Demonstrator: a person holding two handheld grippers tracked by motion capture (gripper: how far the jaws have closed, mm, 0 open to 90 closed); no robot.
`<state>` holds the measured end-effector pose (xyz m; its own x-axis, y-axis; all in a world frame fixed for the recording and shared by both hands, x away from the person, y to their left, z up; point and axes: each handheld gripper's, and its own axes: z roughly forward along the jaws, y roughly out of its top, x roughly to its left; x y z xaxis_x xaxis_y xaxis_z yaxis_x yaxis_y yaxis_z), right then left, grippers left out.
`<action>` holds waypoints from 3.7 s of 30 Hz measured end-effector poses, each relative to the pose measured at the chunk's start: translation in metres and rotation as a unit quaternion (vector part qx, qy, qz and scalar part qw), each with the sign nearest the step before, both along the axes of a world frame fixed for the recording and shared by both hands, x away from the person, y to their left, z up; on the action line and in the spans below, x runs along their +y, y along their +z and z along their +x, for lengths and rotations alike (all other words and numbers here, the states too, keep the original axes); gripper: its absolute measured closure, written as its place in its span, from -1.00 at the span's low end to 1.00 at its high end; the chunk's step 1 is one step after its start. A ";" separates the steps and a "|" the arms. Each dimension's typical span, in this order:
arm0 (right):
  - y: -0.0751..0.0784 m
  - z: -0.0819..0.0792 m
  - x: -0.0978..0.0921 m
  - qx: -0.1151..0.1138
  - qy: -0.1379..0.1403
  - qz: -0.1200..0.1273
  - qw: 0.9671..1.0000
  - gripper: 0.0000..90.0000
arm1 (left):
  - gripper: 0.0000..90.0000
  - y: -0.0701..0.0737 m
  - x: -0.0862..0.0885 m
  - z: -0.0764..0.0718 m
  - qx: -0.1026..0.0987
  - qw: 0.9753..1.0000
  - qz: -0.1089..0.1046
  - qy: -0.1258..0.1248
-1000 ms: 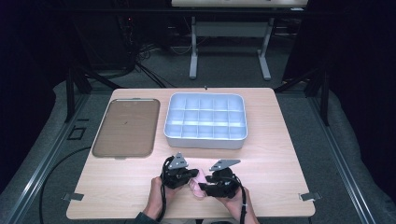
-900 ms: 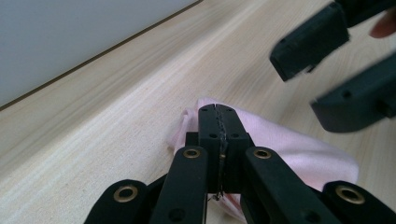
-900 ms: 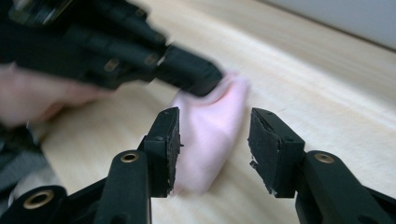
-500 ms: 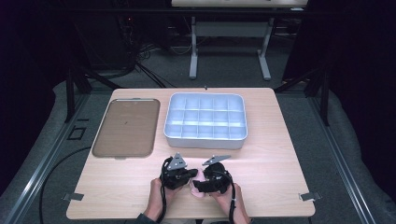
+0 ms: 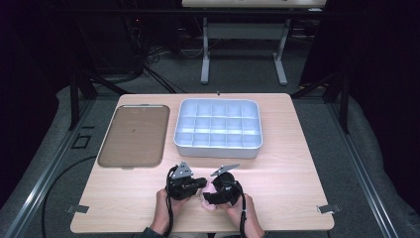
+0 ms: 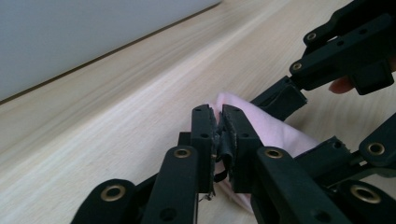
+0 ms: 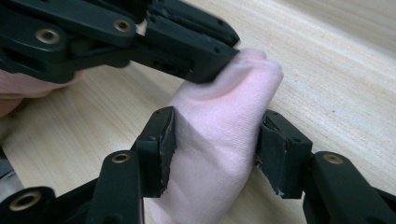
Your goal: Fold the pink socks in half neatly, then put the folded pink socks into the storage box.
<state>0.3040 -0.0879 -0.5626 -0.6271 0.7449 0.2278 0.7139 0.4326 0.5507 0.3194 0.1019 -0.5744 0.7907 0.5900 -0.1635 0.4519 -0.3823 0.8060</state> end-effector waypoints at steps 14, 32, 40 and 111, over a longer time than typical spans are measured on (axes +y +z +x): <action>0.001 0.003 0.000 0.020 0.013 0.005 1.000 0.23 | -0.21 0.001 0.044 0.002 0.019 0.995 0.042 0.085; -0.001 0.005 -0.004 0.026 0.030 0.023 0.999 0.44 | -0.54 -0.012 0.071 -0.002 0.013 0.988 0.082 0.128; -0.002 0.002 -0.004 0.018 0.027 0.030 0.999 0.52 | -0.55 -0.015 0.067 -0.007 -0.011 0.987 0.095 0.131; 0.040 0.002 -0.057 -0.087 0.002 0.070 0.994 0.65 | -0.56 -0.016 0.066 -0.008 -0.019 0.985 0.102 0.135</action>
